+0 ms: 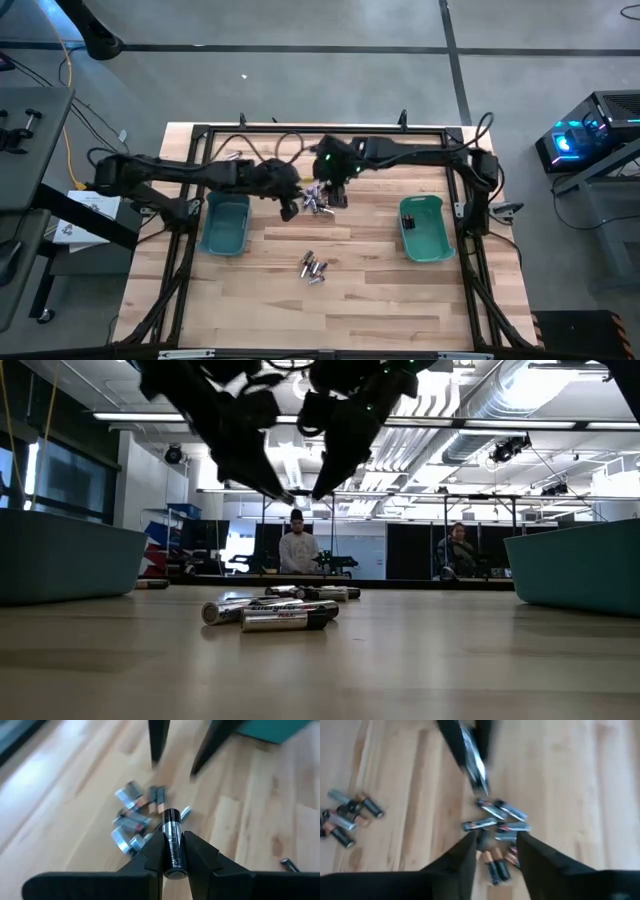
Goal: Sort batteries
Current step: Put the silver battery into the blue bin
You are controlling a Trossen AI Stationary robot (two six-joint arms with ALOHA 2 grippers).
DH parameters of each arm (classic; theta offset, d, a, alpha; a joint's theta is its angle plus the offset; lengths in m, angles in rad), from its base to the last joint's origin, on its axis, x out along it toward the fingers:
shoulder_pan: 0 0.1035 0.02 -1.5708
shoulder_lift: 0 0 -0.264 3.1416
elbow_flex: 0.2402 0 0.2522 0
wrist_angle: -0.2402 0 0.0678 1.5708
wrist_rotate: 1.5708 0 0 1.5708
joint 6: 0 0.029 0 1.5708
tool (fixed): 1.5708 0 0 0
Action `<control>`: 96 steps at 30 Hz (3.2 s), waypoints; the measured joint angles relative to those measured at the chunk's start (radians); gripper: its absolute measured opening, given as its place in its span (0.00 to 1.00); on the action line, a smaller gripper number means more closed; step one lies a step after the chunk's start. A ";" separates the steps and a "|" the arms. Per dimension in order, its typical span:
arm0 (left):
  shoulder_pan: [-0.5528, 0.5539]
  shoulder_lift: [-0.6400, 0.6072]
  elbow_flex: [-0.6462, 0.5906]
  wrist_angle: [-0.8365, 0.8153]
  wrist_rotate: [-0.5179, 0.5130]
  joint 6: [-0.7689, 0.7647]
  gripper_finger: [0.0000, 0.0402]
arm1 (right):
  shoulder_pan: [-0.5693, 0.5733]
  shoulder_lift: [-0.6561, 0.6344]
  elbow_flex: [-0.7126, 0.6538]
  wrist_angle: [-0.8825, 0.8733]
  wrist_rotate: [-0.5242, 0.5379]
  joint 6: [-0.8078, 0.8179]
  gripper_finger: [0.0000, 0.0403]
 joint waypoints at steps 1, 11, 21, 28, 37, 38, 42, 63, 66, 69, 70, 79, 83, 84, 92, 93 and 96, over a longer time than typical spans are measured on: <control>-0.014 -0.033 0.000 -0.049 -0.041 -0.034 0.10 | -0.015 -0.013 0.000 -0.004 -0.002 0.016 0.37; -0.346 -0.371 0.001 -0.660 -0.449 -0.855 0.10 | -0.139 -0.098 0.000 0.076 -0.007 0.045 0.44; -0.607 -0.368 -0.096 -0.971 -0.398 -1.641 0.10 | -0.176 -0.098 0.000 0.149 -0.052 0.017 0.44; -0.578 -0.338 -0.238 -0.849 -0.421 -1.749 0.10 | -0.176 -0.098 0.000 0.190 -0.053 0.005 0.44; -0.516 -0.265 -0.240 -0.812 -0.230 -1.645 0.10 | -0.176 -0.097 0.000 0.206 -0.052 0.024 0.44; -0.515 -0.255 -0.240 -0.817 -0.233 -1.651 0.10 | -0.176 -0.097 0.000 0.207 -0.052 0.028 0.44; -0.492 -0.195 -0.247 -0.804 -0.243 -1.653 0.10 | -0.176 -0.097 0.000 0.208 -0.052 0.035 0.44; -0.432 -0.043 -0.364 -0.639 -0.258 -1.705 0.20 | -0.173 -0.097 0.000 0.207 -0.059 0.050 0.44; -0.432 -0.043 -0.364 -0.640 -0.268 -1.696 0.25 | -0.173 -0.097 0.000 0.208 -0.060 0.058 0.44; -0.432 -0.053 -0.364 -0.648 -0.264 -1.678 0.32 | -0.173 -0.097 0.000 0.207 -0.060 0.058 0.44; -0.432 -0.066 -0.362 -0.657 -0.259 -1.678 0.34 | -0.173 -0.098 0.000 0.207 -0.060 0.058 0.44; -0.437 -0.269 -0.210 -0.742 -0.233 -1.402 0.46 | -0.222 -0.216 0.003 0.198 -0.043 0.059 0.44; -0.435 -0.330 -0.117 -0.747 -0.250 -1.232 0.44 | -0.264 -0.255 0.003 0.135 -0.165 0.067 0.44; -0.435 -0.338 -0.092 -0.745 -0.270 -1.189 0.43 | -0.275 -0.257 0.003 0.104 -0.239 0.067 0.44; -0.387 -0.342 0.062 -0.619 -0.544 -0.825 0.38 | -0.246 -0.127 0.002 -0.286 -0.470 -0.086 0.44; -0.372 -0.342 0.070 -0.586 -0.568 -0.780 0.38 | -0.227 -0.103 0.002 -0.313 -0.473 -0.109 0.44; -0.318 -0.341 0.084 -0.483 -0.598 -0.644 0.37 | -0.159 -0.038 -0.017 -0.312 -0.481 -0.143 0.44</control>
